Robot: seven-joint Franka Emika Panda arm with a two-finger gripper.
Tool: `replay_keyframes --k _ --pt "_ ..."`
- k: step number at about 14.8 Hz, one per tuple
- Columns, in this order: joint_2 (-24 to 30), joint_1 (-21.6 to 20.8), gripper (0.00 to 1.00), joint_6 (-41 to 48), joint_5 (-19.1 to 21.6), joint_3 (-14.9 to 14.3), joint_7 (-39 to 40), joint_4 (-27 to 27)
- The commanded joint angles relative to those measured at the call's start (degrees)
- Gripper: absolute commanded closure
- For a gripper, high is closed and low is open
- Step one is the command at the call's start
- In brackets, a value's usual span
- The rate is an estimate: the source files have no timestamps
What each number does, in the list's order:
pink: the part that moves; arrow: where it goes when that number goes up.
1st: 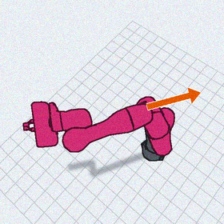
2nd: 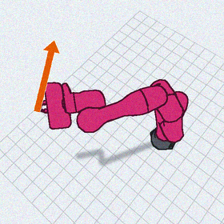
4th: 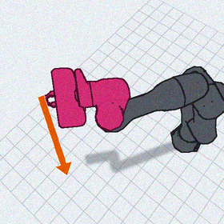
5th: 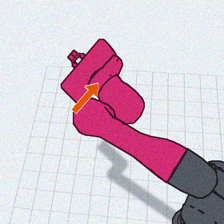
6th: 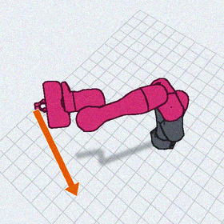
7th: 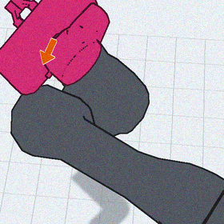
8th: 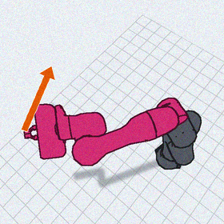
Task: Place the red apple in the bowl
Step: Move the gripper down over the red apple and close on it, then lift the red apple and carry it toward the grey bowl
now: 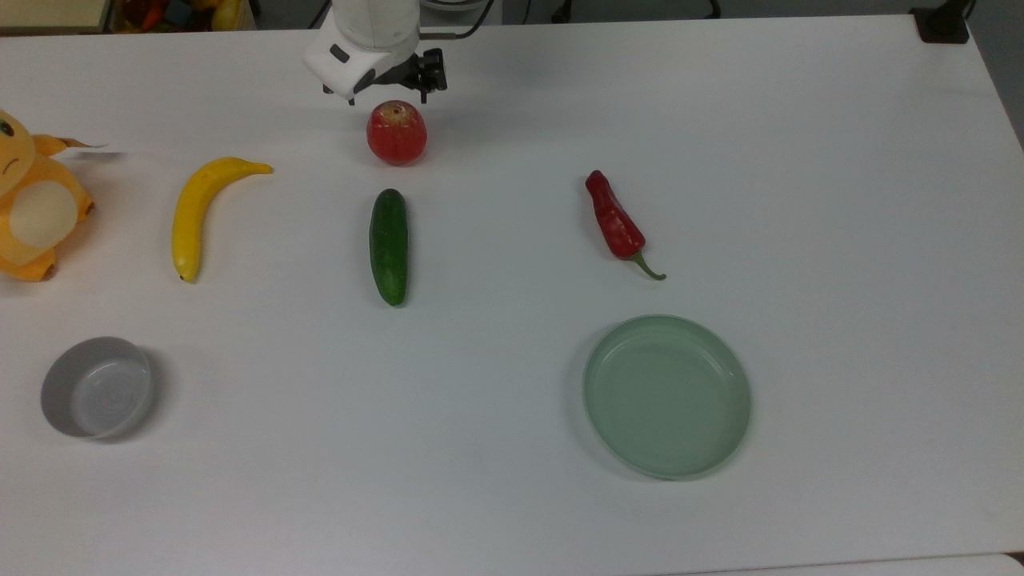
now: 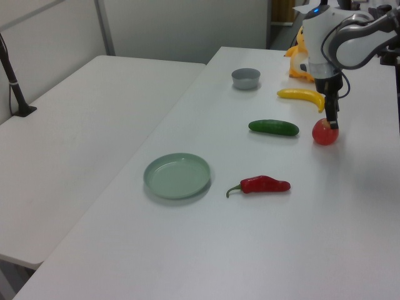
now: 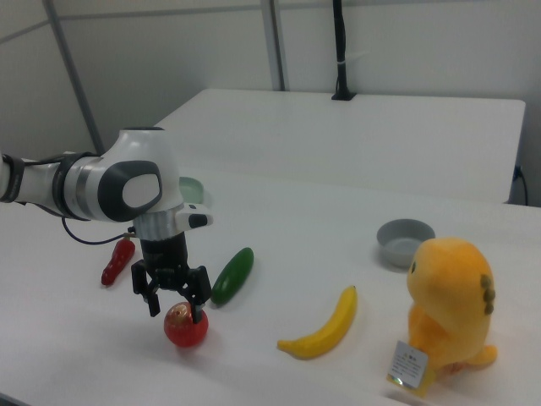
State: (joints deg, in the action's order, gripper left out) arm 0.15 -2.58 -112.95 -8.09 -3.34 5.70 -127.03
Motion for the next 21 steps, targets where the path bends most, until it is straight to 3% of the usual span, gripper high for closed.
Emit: replay_keyframes --k 1,10,11,12,13,14,15,21 --pt "0.3 -0.9 0.0 -5.7 -1.3 0.2 -3.2 -3.4" --pt "-2.5 -1.5 0.03 -10.3 -4.2 0.2 -3.2 -3.9" --pt "-2.6 -1.5 0.14 -10.6 -4.3 0.2 -3.2 -4.0" --pt "-2.6 -1.5 0.32 -10.6 -4.3 0.2 -3.2 -4.0" --pt "-2.6 -1.4 0.54 -10.6 -4.3 0.2 -3.1 -4.0" --pt "-2.6 -1.3 0.88 -10.6 -4.3 0.2 -3.1 -4.0" --pt "-2.3 -1.0 1.0 -10.4 -4.2 0.2 -3.1 -3.9" --pt "-2.1 0.1 1.0 -10.1 -3.2 -0.2 -3.2 0.5"
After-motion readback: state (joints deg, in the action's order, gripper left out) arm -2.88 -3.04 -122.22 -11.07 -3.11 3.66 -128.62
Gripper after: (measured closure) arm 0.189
